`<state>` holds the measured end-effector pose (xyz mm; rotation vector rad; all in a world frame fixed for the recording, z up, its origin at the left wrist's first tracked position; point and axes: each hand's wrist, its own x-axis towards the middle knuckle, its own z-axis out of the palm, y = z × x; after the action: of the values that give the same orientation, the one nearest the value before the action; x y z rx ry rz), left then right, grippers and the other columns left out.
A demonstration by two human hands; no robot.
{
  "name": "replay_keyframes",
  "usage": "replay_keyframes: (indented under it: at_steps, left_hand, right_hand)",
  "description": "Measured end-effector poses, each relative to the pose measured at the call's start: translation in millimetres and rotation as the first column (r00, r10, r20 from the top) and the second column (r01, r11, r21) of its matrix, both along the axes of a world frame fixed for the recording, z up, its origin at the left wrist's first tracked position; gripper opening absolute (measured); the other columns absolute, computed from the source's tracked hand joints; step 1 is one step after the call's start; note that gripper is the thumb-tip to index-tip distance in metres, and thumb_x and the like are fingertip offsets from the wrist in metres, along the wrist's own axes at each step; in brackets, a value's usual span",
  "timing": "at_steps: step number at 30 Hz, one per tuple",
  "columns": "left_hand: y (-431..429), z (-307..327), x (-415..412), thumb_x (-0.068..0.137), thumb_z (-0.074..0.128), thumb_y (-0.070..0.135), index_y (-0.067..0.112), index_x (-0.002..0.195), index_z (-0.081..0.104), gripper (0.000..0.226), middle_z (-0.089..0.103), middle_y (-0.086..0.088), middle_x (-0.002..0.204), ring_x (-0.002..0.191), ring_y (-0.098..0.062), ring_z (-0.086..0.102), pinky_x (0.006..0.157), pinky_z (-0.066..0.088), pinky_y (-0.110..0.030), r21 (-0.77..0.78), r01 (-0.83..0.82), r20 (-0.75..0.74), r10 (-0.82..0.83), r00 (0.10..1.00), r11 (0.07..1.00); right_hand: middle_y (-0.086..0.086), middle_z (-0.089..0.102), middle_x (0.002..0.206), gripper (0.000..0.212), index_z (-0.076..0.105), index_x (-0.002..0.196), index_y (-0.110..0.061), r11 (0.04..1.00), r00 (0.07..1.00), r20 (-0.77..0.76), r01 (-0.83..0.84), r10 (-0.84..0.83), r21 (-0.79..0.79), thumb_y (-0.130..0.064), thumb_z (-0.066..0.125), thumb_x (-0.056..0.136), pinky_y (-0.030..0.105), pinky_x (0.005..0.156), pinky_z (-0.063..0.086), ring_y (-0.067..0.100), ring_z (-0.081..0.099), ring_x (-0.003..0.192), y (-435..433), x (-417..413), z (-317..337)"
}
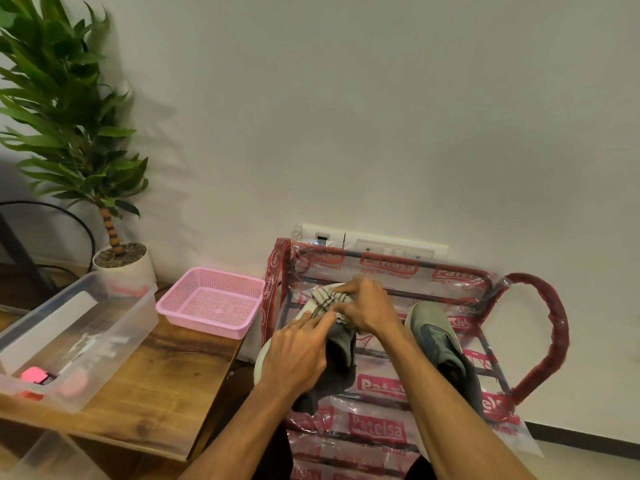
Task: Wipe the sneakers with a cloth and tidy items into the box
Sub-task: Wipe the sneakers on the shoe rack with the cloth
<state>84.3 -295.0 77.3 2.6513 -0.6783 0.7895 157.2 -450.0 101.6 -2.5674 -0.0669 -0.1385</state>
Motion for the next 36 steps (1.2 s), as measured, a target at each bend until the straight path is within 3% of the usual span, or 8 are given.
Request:
replay_keyframes:
  at_steps: [5,9,12,17,22,28,33,36]
  left_hand:
    - [-4,-2,-3,0.052,0.083,0.012,0.022,0.092,0.06,0.047,0.069,0.009,0.077,0.065,-0.011,0.064,0.045,0.04,-0.02,0.017,-0.004,0.065,0.003,0.998,1.0]
    - [-2,-2,-3,0.05,0.085,0.014,0.02,0.092,0.063,0.047,0.071,0.008,0.079,0.068,-0.012,0.066,0.048,0.046,-0.021,0.025,0.01,0.063,-0.011,0.998,1.0]
    - [-1,-4,-4,0.052,0.085,0.018,0.022,0.092,0.061,0.047,0.069,0.009,0.081,0.073,-0.011,0.066,0.051,0.047,-0.02,0.039,0.008,0.026,-0.009,1.0,0.999]
    - [-8,-12,-2,0.062,0.08,0.02,0.022,0.099,0.061,0.042,0.07,0.006,0.091,0.085,-0.014,0.066,0.066,0.053,-0.024,0.03,0.02,-0.037,-0.019,0.999,0.999]
    - [-4,-14,0,0.064,0.079,0.011,0.019,0.094,0.06,0.037,0.071,0.002,0.09,0.084,-0.019,0.068,0.067,0.055,-0.03,0.008,0.066,-0.037,-0.065,0.997,0.998]
    - [-6,-14,1,0.061,0.083,0.009,0.018,0.096,0.057,0.044,0.073,0.0,0.09,0.083,-0.019,0.07,0.064,0.057,-0.03,-0.008,0.055,-0.02,-0.055,0.998,0.998]
    - [2,-4,-1,0.05,0.087,0.011,0.02,0.089,0.064,0.045,0.071,0.008,0.081,0.067,-0.01,0.067,0.048,0.044,-0.018,-0.005,0.01,-0.002,-0.01,1.0,1.0]
    - [-4,-2,-3,0.053,0.085,0.01,0.02,0.086,0.063,0.041,0.071,0.008,0.081,0.07,-0.012,0.066,0.05,0.045,-0.02,-0.007,0.035,0.019,-0.035,0.999,0.999]
  right_hand:
    - [-0.005,0.063,0.113,0.038,0.065,0.115,-0.016,0.99,0.988,0.094,0.131,-0.125,-0.06,-0.032,0.076,0.083,0.032,0.082,0.05,0.014,0.06,0.098,-3,-7,-12]
    - [0.002,0.063,0.114,0.025,0.068,0.115,-0.015,0.926,0.969,0.172,0.226,-0.179,-0.304,-0.022,0.068,0.09,0.034,0.078,0.053,0.021,0.064,0.096,-12,-9,-5]
    - [0.003,0.069,0.116,0.041,0.062,0.127,-0.03,0.937,0.963,0.12,0.265,-0.243,-0.228,-0.02,0.071,0.088,0.039,0.08,0.057,0.018,0.068,0.088,-29,-7,0]
    - [-0.003,0.069,0.114,0.039,0.063,0.125,-0.033,0.99,0.997,-0.012,0.078,-0.08,-0.118,-0.033,0.071,0.086,0.029,0.069,0.055,0.006,0.06,0.066,-35,-11,13]
    - [-0.007,0.065,0.126,0.035,0.066,0.122,-0.035,0.937,0.973,-0.041,-0.228,0.226,-0.264,-0.033,0.064,0.088,0.037,0.092,0.05,0.018,0.06,0.111,-17,-26,7]
    - [0.001,0.058,0.122,0.033,0.064,0.126,-0.033,0.863,0.995,0.063,-0.032,0.074,-0.504,-0.03,0.057,0.094,0.041,0.084,0.049,0.027,0.062,0.102,-15,-24,10]
    - [-0.004,0.064,0.123,0.031,0.068,0.119,-0.037,0.921,0.973,-0.129,-0.223,0.191,-0.321,-0.031,0.064,0.089,0.043,0.092,0.049,0.023,0.06,0.107,-15,-23,19]
    - [-0.003,0.062,0.122,0.032,0.067,0.12,-0.039,0.917,0.995,-0.046,-0.104,0.093,-0.384,-0.028,0.062,0.09,0.042,0.09,0.05,0.024,0.062,0.104,-12,-22,16]
